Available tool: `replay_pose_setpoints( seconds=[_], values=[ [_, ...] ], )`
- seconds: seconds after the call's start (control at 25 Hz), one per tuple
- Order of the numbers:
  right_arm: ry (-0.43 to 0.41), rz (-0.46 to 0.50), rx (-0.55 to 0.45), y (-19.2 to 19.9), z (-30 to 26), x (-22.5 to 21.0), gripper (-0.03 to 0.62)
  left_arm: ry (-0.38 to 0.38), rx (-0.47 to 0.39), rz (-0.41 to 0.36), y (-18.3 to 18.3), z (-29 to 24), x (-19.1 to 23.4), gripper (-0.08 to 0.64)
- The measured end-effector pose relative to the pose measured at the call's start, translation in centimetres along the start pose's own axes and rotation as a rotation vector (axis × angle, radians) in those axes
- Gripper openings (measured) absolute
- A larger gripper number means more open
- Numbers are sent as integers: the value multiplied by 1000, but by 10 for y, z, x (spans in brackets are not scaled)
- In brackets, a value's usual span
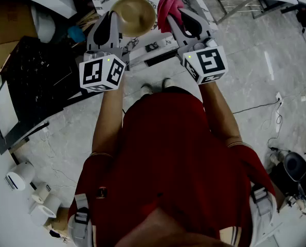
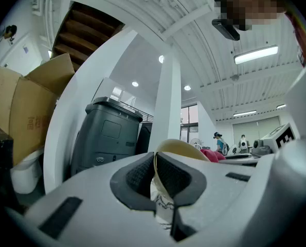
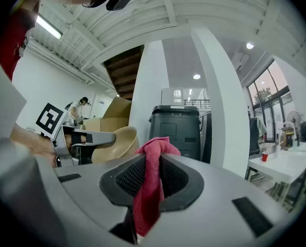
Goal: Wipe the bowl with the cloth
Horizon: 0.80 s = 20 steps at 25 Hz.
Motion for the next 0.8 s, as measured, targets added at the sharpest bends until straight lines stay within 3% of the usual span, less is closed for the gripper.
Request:
replay_pose_setpoints(
  seconds=[0.8],
  values=[
    [-70, -31, -38, 7, 2, -13, 66, -42, -36, 84, 6, 4, 0, 23]
  ],
)
Point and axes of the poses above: the fingertips, and each gripper's own axes: z backward along the fingers, x to its left, y out of its underside, the point moved 9 cm from there along z, backward along the fingers, and after that the axes turned 9 degrees about z, right-handed, at the moved point
